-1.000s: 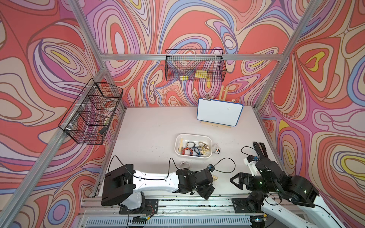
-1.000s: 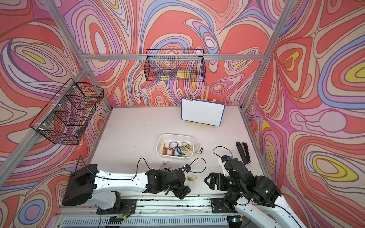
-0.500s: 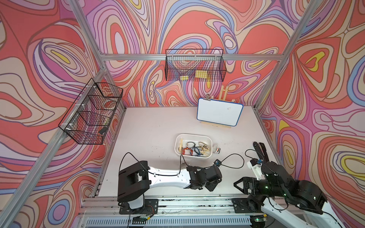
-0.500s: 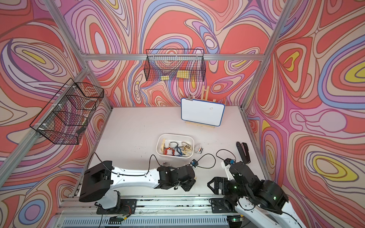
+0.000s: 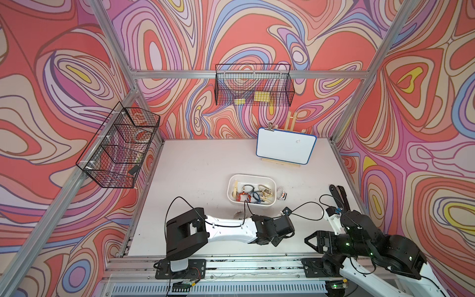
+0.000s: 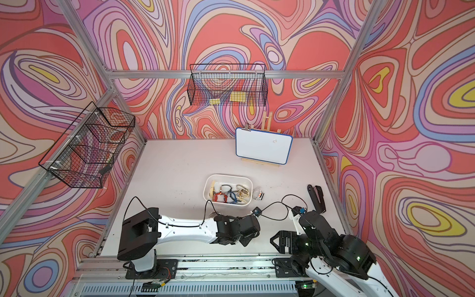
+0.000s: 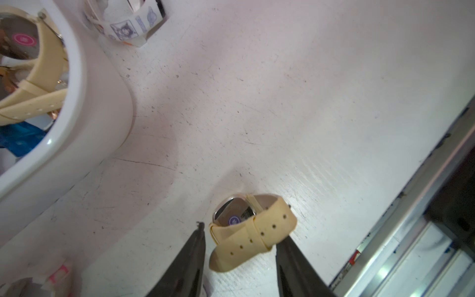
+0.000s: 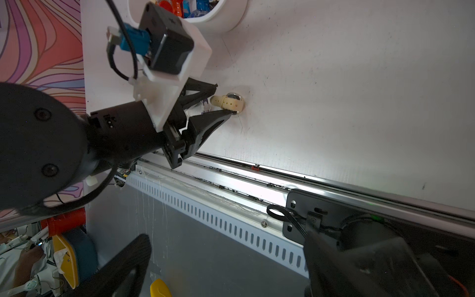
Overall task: Put the watch into the storage box
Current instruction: Pick up the watch at the center of the board.
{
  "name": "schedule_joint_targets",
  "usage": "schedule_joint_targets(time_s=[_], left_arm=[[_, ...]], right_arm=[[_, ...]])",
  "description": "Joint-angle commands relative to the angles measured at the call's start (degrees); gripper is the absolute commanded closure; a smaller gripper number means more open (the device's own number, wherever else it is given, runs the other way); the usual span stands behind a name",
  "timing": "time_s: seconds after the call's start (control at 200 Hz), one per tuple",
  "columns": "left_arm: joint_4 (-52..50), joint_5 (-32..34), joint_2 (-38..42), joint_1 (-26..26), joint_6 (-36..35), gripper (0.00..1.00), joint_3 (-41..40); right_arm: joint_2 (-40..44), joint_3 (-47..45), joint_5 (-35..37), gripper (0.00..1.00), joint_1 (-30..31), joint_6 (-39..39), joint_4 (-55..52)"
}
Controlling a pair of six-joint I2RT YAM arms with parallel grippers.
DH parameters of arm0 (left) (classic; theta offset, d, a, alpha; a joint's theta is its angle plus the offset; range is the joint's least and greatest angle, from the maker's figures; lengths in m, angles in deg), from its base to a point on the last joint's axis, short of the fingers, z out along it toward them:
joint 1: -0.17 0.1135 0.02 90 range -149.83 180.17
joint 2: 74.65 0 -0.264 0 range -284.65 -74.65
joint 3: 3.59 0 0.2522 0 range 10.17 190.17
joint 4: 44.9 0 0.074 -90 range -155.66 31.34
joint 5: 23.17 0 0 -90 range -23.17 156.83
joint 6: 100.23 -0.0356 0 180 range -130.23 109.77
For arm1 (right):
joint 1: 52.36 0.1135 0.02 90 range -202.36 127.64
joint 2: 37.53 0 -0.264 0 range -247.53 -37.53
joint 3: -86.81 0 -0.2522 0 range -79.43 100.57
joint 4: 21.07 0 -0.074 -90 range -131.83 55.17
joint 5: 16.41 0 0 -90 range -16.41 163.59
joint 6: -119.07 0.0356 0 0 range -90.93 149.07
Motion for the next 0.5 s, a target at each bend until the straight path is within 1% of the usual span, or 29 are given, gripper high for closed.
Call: schedule_joint_targets(time_s=[0.0, 0.07, 0.17, 0.235, 0.496], left_arm=[[-2.6, 1.6, -1.5, 0.8, -2.2, 0.58, 2.2], [-2.9, 1.7, -2.0, 1.0, -3.0, 0.64, 3.0], [-4.1, 2.0, -2.8, 1.8, -3.3, 0.84, 4.2], [-4.6, 1.7, -3.2, 2.3, -3.4, 0.92, 4.9], [-5.4, 0.1, -2.5, 3.2, -3.3, 1.0, 5.2]], right_arm=[[-0.3, 0.6, 0.6, 0.02, -0.1, -0.7, 0.7], [-0.5, 0.6, 0.5, 0.02, -0.1, -0.7, 1.0], [-0.7, 0.4, 0.4, 0.02, -0.1, -0.7, 1.8], [-0.9, 0.1, 0.1, 0.02, -0.1, -0.7, 2.3], [-2.1, -0.2, 0.1, 0.02, 0.0, -1.0, 3.6]])
